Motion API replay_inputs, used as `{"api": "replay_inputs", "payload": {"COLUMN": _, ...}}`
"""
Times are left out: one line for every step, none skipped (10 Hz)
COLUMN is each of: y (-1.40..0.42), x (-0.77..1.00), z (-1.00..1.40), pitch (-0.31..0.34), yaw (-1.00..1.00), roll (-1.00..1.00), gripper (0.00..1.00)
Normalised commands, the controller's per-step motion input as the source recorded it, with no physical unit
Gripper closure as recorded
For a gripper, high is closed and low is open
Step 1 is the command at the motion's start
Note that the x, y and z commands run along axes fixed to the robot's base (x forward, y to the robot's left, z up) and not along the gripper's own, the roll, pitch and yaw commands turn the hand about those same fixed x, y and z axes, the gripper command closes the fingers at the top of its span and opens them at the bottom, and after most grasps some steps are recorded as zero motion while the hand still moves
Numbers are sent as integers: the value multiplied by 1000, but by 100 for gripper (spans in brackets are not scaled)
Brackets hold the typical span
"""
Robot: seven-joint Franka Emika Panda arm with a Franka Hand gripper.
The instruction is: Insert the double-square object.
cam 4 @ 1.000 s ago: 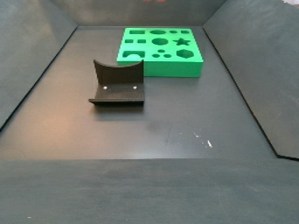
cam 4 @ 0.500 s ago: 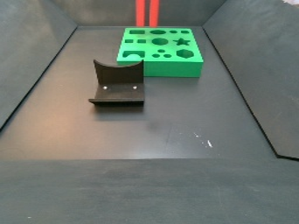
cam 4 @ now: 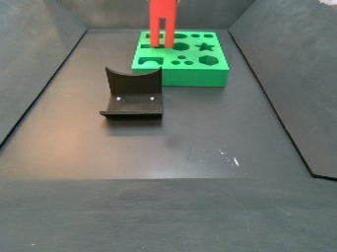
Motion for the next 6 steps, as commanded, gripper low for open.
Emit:
{"api": "replay_inputs", "payload": {"y": 117, "x": 651, "z": -363, "pitch": 0, "yaw": -11, "roll": 0, "gripper": 100}}
{"api": "replay_inputs", "payload": {"y": 0, "x": 586, "z": -366, "pitch": -6, "yaw": -37, "roll": -13, "gripper": 100}}
{"api": "replay_inputs", "payload": {"y": 0, "x": 340, "z": -351, "pitch": -67, "yaw": -20, "roll": -50, "gripper": 100}}
{"api": "replay_inputs", "payload": {"y": -114, "x": 191, "z": -349, "pitch": -81, "yaw": 0, "roll": -20, "gripper": 100}}
{"api": "replay_inputs", "payload": {"y": -131, "x": 177, "z": -323, "pitch": -74, "yaw": 0, "roll": -21, "gripper": 100}}
{"api": "replay_inputs", "payload": {"y": -83, "x": 203, "z": -351, "pitch": -66, "yaw": 0, "roll": -16, "gripper": 100}}
